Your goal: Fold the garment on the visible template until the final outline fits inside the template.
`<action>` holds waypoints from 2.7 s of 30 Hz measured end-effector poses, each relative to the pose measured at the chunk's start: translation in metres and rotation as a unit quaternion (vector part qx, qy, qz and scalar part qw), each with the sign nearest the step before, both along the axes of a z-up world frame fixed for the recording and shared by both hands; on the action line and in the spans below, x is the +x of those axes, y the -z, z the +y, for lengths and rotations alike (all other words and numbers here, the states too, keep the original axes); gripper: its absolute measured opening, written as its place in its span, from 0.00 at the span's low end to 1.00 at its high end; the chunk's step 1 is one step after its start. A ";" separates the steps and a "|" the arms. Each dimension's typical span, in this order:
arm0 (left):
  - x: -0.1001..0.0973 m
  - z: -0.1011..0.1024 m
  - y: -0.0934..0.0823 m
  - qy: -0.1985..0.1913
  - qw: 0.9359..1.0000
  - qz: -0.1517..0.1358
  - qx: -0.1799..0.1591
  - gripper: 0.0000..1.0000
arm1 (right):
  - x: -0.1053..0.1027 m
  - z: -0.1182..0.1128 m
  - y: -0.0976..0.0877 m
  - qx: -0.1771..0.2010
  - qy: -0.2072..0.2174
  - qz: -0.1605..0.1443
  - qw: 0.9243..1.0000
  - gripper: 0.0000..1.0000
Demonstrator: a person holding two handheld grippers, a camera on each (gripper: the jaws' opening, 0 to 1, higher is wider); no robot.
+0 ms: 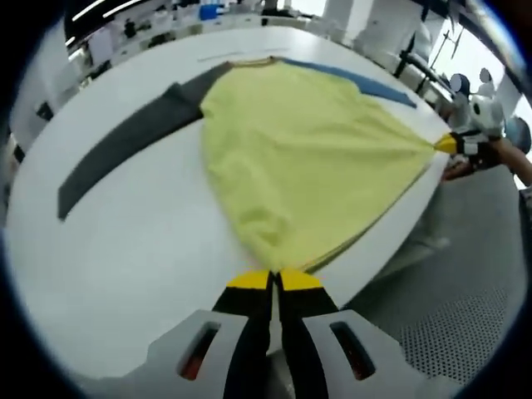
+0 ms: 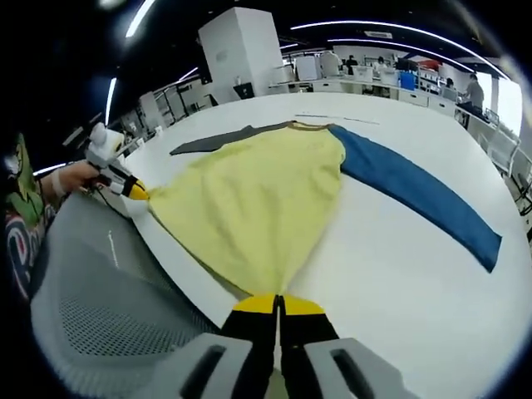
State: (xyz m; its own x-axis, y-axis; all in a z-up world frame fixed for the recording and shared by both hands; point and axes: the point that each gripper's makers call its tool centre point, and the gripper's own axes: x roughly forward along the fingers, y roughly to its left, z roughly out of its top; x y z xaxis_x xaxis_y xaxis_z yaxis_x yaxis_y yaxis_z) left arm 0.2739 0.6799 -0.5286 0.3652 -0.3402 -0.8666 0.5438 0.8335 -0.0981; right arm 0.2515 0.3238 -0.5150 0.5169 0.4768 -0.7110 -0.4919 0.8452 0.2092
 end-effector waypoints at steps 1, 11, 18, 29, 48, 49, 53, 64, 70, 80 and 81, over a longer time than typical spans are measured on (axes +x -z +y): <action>-0.002 0.001 0.001 0.002 1.000 0.006 0.002 0.00 | -0.001 0.000 0.001 0.000 0.002 0.002 1.000 0.00; -0.014 0.008 0.015 -0.002 0.999 0.031 0.018 0.00 | 0.000 -0.004 0.006 -0.004 0.000 0.012 1.000 0.00; -0.014 0.010 0.015 -0.017 0.999 0.043 0.011 0.00 | -0.001 -0.005 0.008 -0.008 -0.004 0.017 1.000 0.00; -0.016 0.013 0.015 -0.033 0.998 0.051 -0.003 0.00 | -0.001 -0.004 0.012 -0.011 -0.004 0.023 1.000 0.00; -0.002 0.012 -0.008 -0.029 0.999 0.020 -0.028 0.09 | 0.003 0.000 0.005 0.003 -0.006 0.003 1.000 0.12; 0.001 0.011 -0.011 -0.025 0.999 0.012 -0.031 0.12 | 0.006 0.001 0.001 0.013 0.003 -0.001 1.000 0.15; 0.008 -0.001 -0.029 -0.005 0.998 -0.020 -0.059 0.21 | 0.011 -0.003 -0.005 0.022 0.013 -0.009 1.000 0.25; 0.030 -0.026 -0.084 0.024 0.971 -0.138 -0.192 0.45 | 0.021 -0.016 -0.019 0.022 0.019 -0.041 0.999 0.58; 0.036 -0.011 -0.102 0.013 0.957 -0.176 -0.232 0.63 | 0.030 -0.028 -0.028 0.019 0.031 -0.053 0.998 0.73; 0.052 0.011 -0.134 -0.022 0.926 -0.249 -0.282 0.83 | 0.055 -0.062 -0.048 0.020 0.078 -0.089 0.993 0.92; 0.052 0.012 -0.136 -0.023 0.926 -0.250 -0.283 0.82 | 0.058 -0.066 -0.050 0.021 0.084 -0.089 0.992 0.93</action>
State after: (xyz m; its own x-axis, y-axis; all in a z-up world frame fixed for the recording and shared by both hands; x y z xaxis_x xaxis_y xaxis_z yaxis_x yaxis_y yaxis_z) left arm 0.3263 0.6914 -0.3930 0.6980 -0.6617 -0.2739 0.6038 0.7494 -0.2717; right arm 0.3096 0.2576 -0.4652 0.7069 0.4002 -0.5832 -0.3771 0.9108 0.1680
